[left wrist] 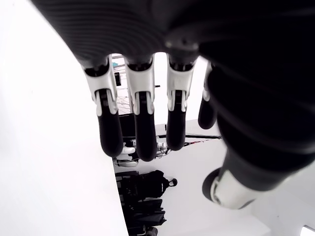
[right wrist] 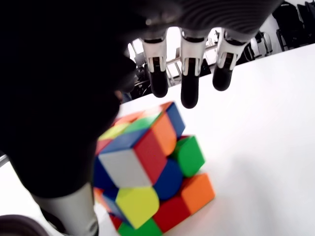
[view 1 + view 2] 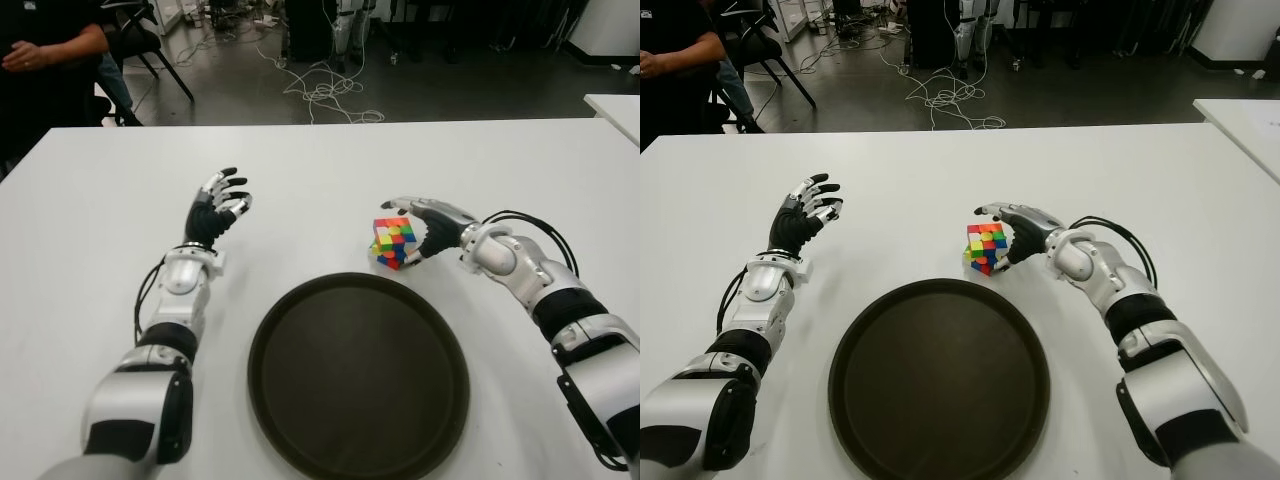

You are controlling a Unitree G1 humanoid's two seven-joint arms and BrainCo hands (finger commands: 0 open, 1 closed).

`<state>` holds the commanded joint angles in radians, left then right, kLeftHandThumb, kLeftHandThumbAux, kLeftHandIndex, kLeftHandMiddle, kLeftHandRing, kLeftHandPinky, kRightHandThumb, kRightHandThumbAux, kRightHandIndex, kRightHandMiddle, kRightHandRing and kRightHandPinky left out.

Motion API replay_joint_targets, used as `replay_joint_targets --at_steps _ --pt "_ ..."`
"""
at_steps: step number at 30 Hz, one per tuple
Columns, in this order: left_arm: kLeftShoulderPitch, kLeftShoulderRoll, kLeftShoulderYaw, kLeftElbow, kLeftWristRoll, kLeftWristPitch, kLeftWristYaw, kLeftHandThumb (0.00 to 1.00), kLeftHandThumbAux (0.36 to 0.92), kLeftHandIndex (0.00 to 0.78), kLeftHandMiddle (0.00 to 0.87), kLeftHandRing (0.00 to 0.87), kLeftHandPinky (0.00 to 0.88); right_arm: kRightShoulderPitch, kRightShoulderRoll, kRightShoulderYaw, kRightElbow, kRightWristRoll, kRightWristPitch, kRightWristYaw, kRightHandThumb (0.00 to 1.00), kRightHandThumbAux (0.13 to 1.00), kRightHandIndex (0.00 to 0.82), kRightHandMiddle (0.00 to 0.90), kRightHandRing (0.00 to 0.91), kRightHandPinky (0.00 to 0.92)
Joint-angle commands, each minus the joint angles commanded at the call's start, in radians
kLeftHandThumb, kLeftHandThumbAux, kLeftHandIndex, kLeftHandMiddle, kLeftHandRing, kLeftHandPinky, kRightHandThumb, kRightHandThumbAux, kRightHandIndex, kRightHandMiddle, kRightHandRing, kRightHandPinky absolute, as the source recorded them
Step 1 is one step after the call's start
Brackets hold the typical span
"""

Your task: Pick up the Rubik's Cube and put it in the plate

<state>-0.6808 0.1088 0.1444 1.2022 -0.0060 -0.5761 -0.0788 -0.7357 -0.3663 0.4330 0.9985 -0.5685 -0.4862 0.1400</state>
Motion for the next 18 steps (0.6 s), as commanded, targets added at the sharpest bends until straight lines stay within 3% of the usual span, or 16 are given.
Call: replay_joint_targets --at_steps 18 --pt "0.0 -0.001 0.0 0.001 0.001 -0.004 0.006 0.092 0.773 0.18 0.255 0.281 0.341 0.005 0.008 0.026 -0.016 -0.019 0.033 0.007 0.0 0.87 0.134 0.163 0.166 0.165"
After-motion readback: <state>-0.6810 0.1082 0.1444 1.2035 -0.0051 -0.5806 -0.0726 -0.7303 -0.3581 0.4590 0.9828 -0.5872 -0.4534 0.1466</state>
